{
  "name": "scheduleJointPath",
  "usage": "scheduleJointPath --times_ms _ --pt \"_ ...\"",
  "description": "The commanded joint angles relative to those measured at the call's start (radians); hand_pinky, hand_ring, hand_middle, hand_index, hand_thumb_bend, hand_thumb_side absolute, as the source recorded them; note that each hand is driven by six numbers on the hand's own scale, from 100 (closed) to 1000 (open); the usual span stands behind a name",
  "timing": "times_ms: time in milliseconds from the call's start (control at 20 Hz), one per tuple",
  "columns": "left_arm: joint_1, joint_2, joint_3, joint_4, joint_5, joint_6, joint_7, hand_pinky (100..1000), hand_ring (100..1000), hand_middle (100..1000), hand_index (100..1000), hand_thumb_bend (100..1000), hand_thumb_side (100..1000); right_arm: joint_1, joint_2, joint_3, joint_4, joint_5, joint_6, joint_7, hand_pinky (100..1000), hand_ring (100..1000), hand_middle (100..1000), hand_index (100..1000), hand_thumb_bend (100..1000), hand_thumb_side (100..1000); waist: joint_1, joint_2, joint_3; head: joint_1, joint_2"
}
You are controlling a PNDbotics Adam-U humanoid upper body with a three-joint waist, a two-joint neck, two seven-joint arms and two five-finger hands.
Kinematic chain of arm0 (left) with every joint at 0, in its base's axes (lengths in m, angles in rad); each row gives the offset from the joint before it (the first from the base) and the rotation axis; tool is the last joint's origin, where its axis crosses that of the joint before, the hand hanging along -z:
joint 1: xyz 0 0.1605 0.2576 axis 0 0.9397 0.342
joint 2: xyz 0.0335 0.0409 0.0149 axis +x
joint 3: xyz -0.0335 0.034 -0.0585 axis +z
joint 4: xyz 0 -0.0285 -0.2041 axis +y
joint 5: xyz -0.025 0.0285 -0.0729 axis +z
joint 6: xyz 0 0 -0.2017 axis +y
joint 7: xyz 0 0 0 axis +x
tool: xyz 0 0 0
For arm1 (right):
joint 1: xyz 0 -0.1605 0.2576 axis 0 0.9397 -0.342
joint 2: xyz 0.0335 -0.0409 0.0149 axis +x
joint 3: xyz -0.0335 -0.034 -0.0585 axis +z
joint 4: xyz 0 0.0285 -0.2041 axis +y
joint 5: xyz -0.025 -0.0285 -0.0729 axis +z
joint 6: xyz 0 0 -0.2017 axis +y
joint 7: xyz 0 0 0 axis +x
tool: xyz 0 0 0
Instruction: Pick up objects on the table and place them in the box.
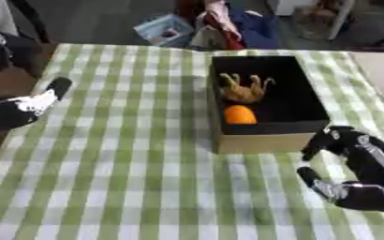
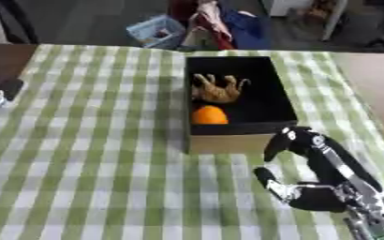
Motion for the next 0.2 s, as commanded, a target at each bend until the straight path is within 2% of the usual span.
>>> scheduleJointPath --times_ms 50,200 --pt "0.01 -0.021 0.016 -0.01 -0.007 -0.01 -0.005 614 465 465 638 476 203 -0.009 -0.006 -0.014 -0.024 0.003 0.001 -0.013 667 543 522 571 324 100 -0.001 -0.007 0.0 -0.002 0.011" --pt "0.041 -0.047 0.016 -0.006 -0.019 -0.014 -0.012 611 462 462 635 477 211 -0.01 -0.002 -0.015 -0.025 0.001 0.003 -0.024 666 543 522 571 326 100 -0.005 -0.003 0.001 -0.003 0.015"
